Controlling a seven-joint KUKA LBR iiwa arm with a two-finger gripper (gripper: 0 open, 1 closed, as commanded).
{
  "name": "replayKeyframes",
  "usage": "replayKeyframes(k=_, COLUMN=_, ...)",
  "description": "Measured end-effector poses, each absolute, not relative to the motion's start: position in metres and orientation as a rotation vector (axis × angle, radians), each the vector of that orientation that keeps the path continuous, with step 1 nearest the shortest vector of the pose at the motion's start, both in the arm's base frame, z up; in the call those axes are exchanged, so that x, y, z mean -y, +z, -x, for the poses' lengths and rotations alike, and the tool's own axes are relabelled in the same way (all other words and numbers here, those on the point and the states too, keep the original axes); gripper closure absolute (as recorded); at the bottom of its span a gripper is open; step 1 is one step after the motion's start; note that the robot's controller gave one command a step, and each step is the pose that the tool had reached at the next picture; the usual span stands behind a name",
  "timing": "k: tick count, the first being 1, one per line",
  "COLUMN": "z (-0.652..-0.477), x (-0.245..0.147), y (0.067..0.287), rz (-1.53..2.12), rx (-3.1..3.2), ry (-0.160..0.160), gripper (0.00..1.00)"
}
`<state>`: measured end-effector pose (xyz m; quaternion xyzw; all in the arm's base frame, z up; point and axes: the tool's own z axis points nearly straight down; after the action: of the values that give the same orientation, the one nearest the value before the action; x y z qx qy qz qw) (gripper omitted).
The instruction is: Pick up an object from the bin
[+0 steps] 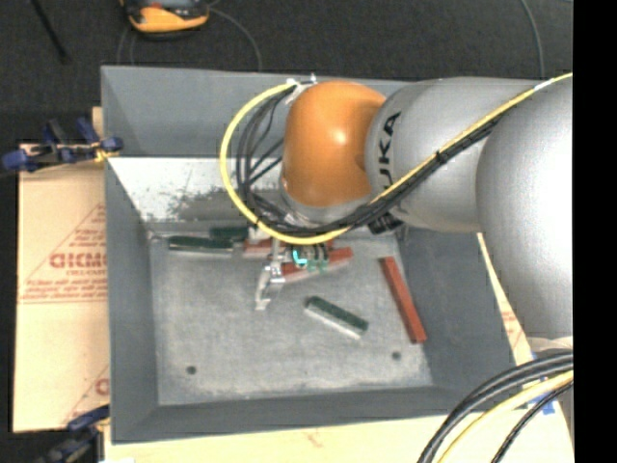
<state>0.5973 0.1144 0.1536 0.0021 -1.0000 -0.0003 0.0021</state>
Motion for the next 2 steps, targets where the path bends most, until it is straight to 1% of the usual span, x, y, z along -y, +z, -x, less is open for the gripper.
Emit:
replayKeyframes(k=1, z=-0.599, x=-0.114, y=0.158, rz=-0.004, rx=3.144, ry=-0.002, gripper=0.00)
replayKeyframes(k=2, z=-0.605, x=-0.096, y=0.121, rz=-0.028, rx=3.155, ry=-0.004, gripper=0.00)
